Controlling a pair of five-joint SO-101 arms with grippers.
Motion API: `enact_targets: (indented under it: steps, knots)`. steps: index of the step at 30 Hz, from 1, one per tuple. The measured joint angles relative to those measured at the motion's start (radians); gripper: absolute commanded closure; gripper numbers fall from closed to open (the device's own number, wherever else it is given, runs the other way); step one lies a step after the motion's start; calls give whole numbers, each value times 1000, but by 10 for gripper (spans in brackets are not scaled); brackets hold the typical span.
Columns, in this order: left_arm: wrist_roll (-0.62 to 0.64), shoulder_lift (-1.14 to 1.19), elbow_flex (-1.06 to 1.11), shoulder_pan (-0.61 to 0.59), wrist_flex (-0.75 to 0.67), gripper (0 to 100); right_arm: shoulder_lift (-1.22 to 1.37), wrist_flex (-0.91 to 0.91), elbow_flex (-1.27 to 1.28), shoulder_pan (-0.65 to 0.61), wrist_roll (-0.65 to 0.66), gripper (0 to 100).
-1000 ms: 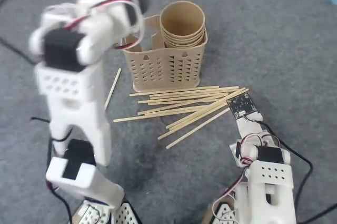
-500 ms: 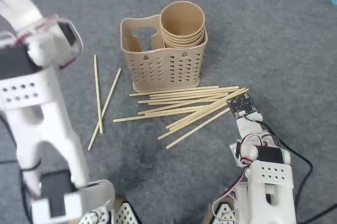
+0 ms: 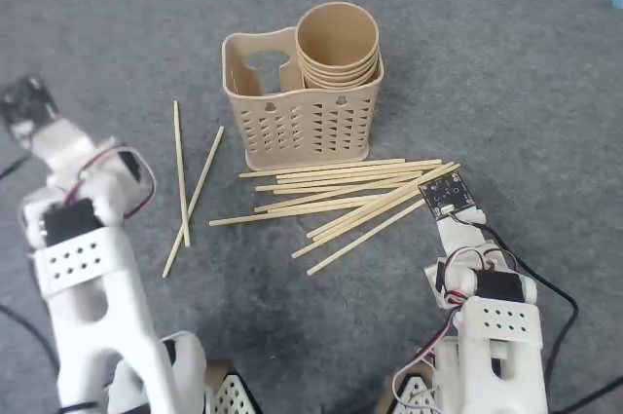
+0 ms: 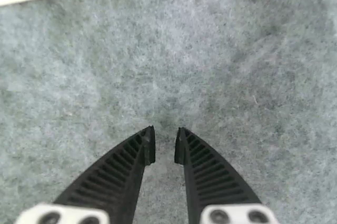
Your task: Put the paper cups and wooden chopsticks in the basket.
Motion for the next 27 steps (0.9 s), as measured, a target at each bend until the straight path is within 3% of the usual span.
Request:
enact_targets:
  steps: [3,6,14,20,27]
  knots:
    - [-52,29,97,-11,-48,933,0,11,0,-6,54,918]
    - [-63,106,178,-58,-164,933,0,61,0,-114,190,918]
    - [-64,334,104,-144,-247,934,0,100,0,-347,442,916]
    - [-43,500,-35,-158,-219,934,0,166,-97,-532,463,767]
    - [68,712,-233,-210,-133,934,0,264,-270,-694,443,760]
